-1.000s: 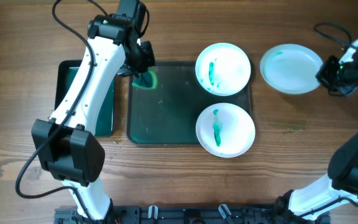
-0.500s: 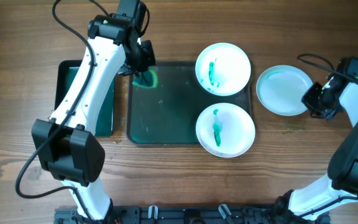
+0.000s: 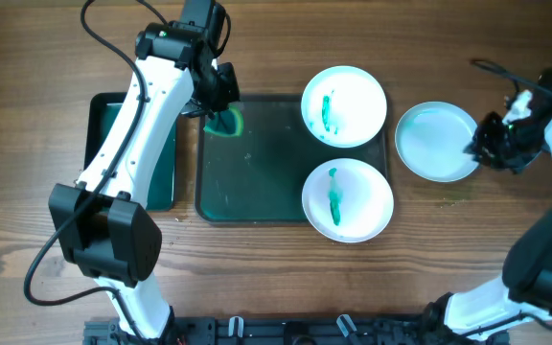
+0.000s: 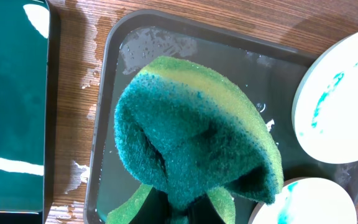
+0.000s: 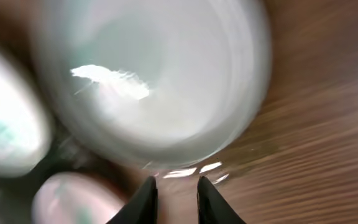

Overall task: Clean dirty plates on tray and stack at the side
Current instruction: 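Carry the plate right and set it on the table beside tray, then release the plate and move right gripper to the top plate rim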

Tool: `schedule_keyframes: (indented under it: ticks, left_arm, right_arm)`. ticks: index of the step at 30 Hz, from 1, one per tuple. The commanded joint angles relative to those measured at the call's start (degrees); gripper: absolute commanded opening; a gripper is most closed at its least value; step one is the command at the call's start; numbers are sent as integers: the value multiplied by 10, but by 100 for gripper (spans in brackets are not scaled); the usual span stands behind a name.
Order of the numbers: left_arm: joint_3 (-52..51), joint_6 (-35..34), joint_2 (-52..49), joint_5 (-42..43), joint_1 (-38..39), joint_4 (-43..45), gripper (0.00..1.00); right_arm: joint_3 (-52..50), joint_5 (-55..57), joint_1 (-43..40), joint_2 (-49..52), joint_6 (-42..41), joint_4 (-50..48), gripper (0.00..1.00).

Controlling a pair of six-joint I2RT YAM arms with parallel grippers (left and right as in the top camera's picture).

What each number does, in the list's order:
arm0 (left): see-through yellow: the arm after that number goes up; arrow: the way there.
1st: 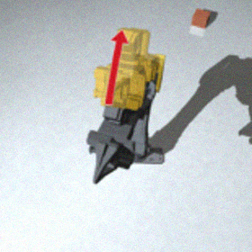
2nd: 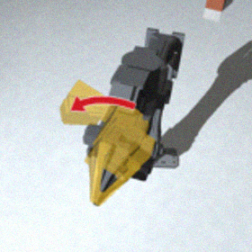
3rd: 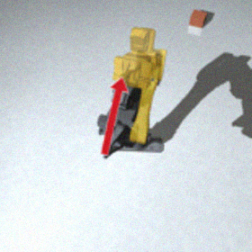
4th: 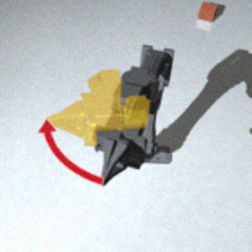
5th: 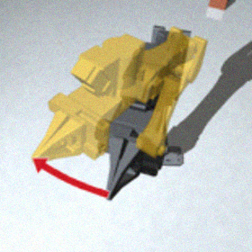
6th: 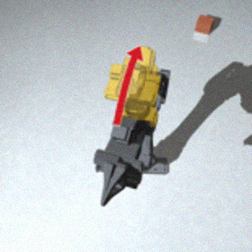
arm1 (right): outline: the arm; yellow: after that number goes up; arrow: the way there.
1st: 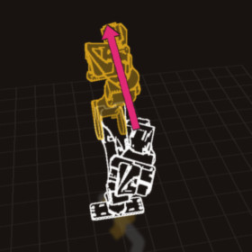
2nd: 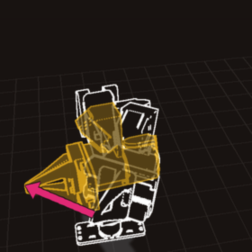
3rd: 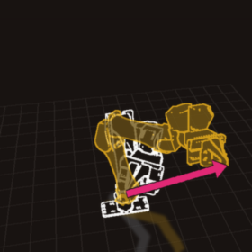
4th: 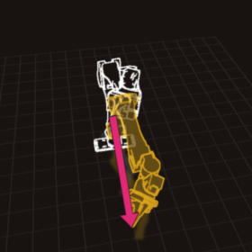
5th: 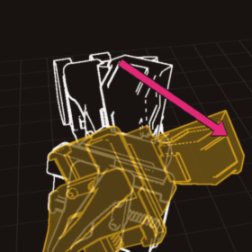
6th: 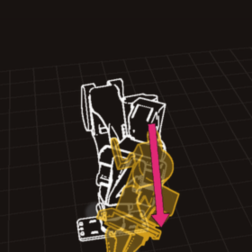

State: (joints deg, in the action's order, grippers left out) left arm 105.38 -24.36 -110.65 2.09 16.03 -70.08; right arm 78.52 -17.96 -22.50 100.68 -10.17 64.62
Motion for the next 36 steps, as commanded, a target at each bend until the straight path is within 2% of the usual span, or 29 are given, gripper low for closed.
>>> schedule_keyframes:
  ticks: [1,6,12,25,30,36]
  left_arm:
    - [7,-5,2,7,4,1,4]
    - [7,-5,2,7,4,2,4]
    - [7,-5,2,7,4,2,4]
    - [7,-5,2,7,4,2,4]
    - [7,-5,2,7,4,2,4]
    - [7,-5,2,7,4,2,4]
  right_arm:
    - [-13,-104,47,-10,83,35,23]
    - [-74,-77,115,-10,85,34,22]
    - [-145,-17,183,-10,50,-2,22]
    - [-232,12,229,-10,36,-115,21]
    - [-236,12,230,-11,36,-116,6]
    - [-228,12,230,-16,36,-97,4]
